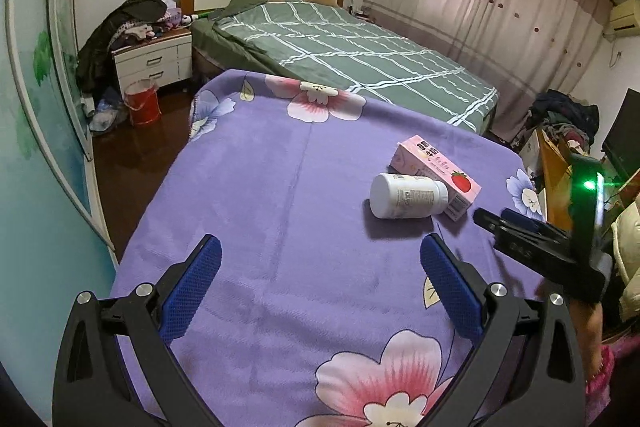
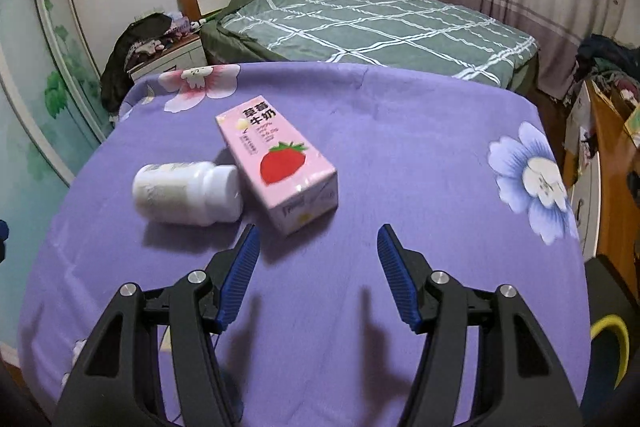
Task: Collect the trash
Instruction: 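Move the right gripper to the pink strawberry milk carton and grasp it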
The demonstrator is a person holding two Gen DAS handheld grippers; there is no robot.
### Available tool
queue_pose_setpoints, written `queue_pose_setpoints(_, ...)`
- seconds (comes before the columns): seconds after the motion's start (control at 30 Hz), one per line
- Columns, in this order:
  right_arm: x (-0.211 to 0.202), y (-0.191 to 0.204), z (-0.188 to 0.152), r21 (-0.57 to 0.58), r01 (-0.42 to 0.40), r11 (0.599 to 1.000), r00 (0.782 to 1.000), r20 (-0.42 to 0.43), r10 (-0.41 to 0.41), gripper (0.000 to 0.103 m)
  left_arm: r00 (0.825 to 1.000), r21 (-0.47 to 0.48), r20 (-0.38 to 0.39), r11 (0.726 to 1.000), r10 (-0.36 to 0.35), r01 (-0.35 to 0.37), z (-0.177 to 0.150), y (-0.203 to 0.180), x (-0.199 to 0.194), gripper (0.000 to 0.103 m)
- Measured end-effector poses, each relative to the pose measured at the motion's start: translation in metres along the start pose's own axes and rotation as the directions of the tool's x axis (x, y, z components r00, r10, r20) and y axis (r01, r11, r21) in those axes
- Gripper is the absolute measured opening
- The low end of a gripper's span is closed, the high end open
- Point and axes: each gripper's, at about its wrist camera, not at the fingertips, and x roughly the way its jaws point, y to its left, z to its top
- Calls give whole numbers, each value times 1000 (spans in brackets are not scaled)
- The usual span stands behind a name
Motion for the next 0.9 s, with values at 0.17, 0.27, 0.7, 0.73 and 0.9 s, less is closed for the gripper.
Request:
queue_pose_setpoints(0.17,18,0,8,-35,-9,999,1000,-12,9,58,1000,5,-17,1000,-20,20,4,-9,13,98)
queue_pose_setpoints(0.27,30,1,13,-66,-21,998,1000,-18,20,63,999,7,-24,1000,-28,28,4,-13,19,98)
queue_pose_setpoints(0.7,60,16,35,-145,-84,986,996,-24,81,67,998,18,-48,999,-43,44,0,-29,30,98)
queue_pose_setpoints(0.73,62,18,34,-153,-91,984,995,-41,86,63,998,18,-49,999,-44,45,0,-28,30,98)
queue_pose_setpoints(0.9,57,24,25,-149,-93,984,995,-49,87,57,998,18,-50,999,-48,49,-2,-31,29,98)
